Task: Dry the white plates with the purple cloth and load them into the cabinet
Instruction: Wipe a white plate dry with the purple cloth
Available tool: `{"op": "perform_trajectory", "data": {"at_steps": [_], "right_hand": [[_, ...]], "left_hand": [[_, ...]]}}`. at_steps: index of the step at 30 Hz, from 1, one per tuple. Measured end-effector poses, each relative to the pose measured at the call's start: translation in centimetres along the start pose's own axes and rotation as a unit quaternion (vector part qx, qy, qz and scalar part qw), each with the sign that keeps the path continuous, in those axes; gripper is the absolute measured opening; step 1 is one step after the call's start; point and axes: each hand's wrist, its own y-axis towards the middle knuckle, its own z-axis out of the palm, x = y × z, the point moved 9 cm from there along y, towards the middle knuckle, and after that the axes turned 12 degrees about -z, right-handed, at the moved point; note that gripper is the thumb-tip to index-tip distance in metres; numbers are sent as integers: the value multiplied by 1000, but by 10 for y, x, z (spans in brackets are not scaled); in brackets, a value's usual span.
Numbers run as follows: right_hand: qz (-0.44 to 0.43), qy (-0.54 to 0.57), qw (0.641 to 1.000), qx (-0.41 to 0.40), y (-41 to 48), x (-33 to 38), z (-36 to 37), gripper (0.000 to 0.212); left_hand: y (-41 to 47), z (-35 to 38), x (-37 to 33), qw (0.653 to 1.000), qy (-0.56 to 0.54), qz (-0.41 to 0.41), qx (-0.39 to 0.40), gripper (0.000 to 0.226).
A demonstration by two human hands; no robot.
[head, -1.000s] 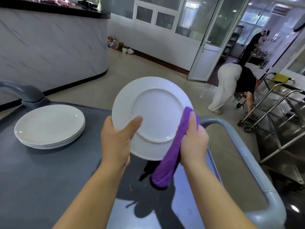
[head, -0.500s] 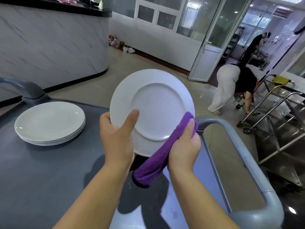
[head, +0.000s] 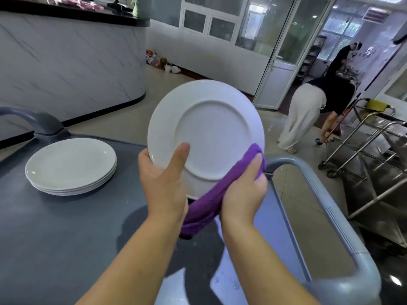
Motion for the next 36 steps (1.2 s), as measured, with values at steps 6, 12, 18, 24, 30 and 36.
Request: {"op": "perform_trajectory", "data": {"at_steps": [6,12,18,24,30,36], "right_hand": [[-142,-37,978,151,44,46,13,37],[-202,-49,959,195,61,68,12,30],[-17,-17,1000,-17,22,-3,-21,48],[-69,-32,990,120,60,17,-9,42],[-190,-34,961,198,75,51,4,35],[-4,14,999,36,24,-14,-6,51]], "left_hand": [[15,-1,2,994,21,-65,82,50],[17,0,-7,996,32,-30,71,47],[-2,14,19,998,-33,-40,32,41],[14,19,13,986,55,-85,135,46],[15,16,-2,991,50,-33,122,31],[2,28,-7,995,-62,-1,81,32]]}}
